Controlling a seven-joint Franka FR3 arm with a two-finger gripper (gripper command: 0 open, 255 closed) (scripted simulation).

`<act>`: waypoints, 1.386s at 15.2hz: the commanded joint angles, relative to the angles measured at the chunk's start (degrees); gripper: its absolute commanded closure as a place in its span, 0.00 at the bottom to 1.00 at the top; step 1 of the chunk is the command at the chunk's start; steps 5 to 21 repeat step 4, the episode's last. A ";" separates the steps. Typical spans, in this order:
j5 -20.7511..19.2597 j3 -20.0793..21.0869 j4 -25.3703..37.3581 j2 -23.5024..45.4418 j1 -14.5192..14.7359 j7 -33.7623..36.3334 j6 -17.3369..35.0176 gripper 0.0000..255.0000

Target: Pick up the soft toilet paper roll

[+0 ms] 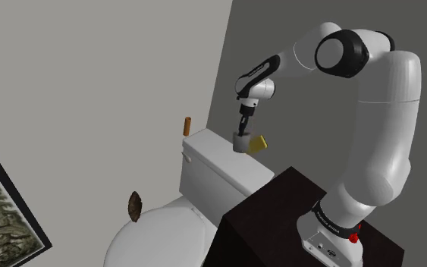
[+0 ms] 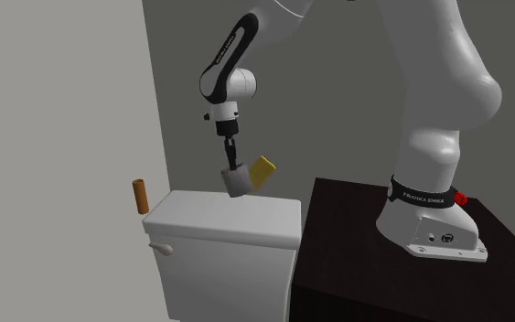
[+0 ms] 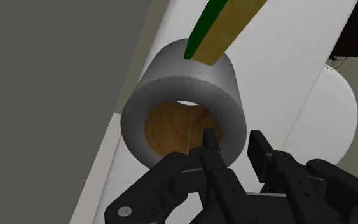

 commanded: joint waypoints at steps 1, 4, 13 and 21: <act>-0.48 -0.27 -0.09 -1.29 0.23 0.40 -1.14 1.00; -0.74 -0.40 -0.06 -1.95 0.32 0.60 -1.79 1.00; -0.74 -0.40 -0.06 -1.95 0.32 0.60 -1.79 1.00; -0.74 -0.40 -0.06 -1.95 0.32 0.60 -1.79 1.00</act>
